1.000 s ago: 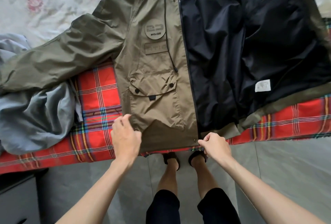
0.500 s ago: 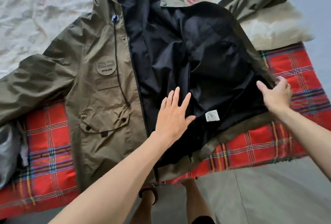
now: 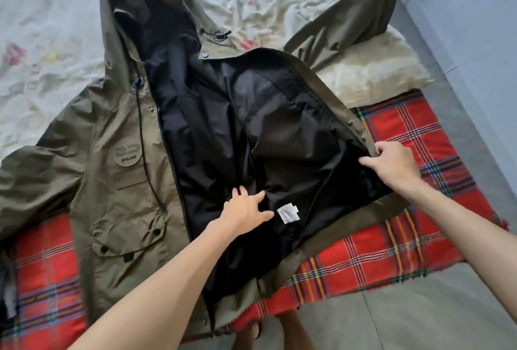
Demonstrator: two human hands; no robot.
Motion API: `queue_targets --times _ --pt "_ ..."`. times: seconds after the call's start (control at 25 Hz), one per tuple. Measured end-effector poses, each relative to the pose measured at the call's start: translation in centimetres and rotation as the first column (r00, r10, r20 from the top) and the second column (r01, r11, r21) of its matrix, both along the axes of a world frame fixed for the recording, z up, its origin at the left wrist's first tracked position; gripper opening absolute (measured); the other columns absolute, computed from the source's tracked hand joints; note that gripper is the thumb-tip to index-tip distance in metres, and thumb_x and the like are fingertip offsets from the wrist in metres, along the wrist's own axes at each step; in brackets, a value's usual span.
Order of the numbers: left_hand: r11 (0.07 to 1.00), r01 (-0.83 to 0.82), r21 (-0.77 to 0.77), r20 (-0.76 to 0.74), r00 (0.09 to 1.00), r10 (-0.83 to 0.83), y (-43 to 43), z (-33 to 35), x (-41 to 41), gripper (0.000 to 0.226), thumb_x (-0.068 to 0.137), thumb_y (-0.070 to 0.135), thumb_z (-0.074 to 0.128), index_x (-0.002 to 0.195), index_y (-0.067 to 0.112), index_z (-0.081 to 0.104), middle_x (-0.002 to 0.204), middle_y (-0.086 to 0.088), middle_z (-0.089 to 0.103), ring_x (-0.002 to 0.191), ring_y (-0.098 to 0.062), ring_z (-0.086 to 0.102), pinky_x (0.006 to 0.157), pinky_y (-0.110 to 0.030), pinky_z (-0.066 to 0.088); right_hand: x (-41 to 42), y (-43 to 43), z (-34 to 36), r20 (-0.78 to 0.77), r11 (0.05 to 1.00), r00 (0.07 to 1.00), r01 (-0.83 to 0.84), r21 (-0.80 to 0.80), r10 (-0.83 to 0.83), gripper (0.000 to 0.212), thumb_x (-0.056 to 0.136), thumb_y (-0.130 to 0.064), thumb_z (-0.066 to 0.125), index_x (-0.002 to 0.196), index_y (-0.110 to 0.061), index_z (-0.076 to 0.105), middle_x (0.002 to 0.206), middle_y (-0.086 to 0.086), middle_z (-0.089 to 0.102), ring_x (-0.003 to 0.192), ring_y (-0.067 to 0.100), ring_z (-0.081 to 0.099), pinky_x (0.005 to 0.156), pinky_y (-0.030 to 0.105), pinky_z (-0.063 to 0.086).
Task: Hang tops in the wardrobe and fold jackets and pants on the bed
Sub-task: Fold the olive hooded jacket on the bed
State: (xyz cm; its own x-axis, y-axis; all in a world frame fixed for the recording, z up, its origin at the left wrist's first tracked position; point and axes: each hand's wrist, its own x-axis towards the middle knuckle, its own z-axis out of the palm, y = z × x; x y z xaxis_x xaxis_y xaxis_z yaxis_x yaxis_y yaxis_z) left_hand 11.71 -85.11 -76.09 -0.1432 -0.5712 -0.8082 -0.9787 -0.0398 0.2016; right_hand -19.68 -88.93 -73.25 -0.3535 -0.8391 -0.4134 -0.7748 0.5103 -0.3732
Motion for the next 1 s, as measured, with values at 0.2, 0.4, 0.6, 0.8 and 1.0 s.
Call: queue_targets --times 0.2,0.4,0.6,0.8,1.0 --pt "0.501 -0.709 0.497 -0.516 0.222 0.827 -0.4 10.9 2.1 0.059 0.076 0.073 0.056 0.118 0.032 0.064 0.113 0.007 0.071 0.108 -0.023 0.068 0.090 -0.039 0.052 12.8 6.4 11.9 0.490 0.924 0.797 -0.216 -0.316 0.354 0.023 0.076 -0.004 0.073 0.076 -0.014 0.052 0.065 -0.008 0.047 0.063 0.007 0.044 0.060 0.025 0.036" --pt "0.603 -0.786 0.135 -0.500 0.472 0.726 0.6 13.3 8.2 0.014 0.081 0.019 0.074 0.092 0.011 0.074 0.088 -0.006 0.077 0.089 -0.027 0.072 0.084 -0.044 0.059 24.9 12.3 10.8 0.750 0.860 0.466 -0.433 -0.269 0.470 0.035 0.077 -0.009 0.073 0.108 -0.021 0.062 0.103 -0.010 0.064 0.095 0.002 0.059 0.087 0.021 0.047" --pt "0.266 -0.866 0.424 -0.415 0.076 0.907 1.0 11.5 12.4 0.019 0.091 0.005 0.065 0.108 -0.001 0.070 0.095 -0.013 0.076 0.086 -0.023 0.074 0.086 -0.042 0.058 21.5 20.1 1.9 0.332 0.848 0.786 -0.520 -0.105 0.522 0.113 0.061 -0.061 0.083 0.152 -0.034 0.022 0.154 -0.003 0.016 0.145 0.017 0.018 0.119 0.036 0.026" --pt "0.181 -0.734 0.655 -0.350 -0.082 0.933 2.2 12.3 13.4 0.027 0.083 0.005 0.068 0.107 -0.005 0.071 0.103 -0.016 0.074 0.084 -0.019 0.074 0.084 -0.033 0.060 21.0 22.1 -3.1 0.053 0.957 0.972 -0.214 -0.195 0.228 0.090 0.078 -0.033 0.081 0.150 -0.015 0.030 0.141 0.011 0.038 0.127 0.030 0.044 0.099 0.045 0.049" --pt "0.055 -0.634 0.771 -0.279 -0.259 0.925 3.1 12.7 13.6 0.037 0.077 0.005 0.066 0.112 -0.005 0.069 0.115 -0.018 0.071 0.105 -0.024 0.070 0.094 -0.038 0.055 20.1 19.9 -4.3 0.102 0.976 0.979 -0.158 -0.151 0.174 0.109 0.068 -0.024 0.089 0.154 -0.019 0.022 0.140 0.011 0.033 0.118 0.033 0.052 0.085 0.044 0.056"
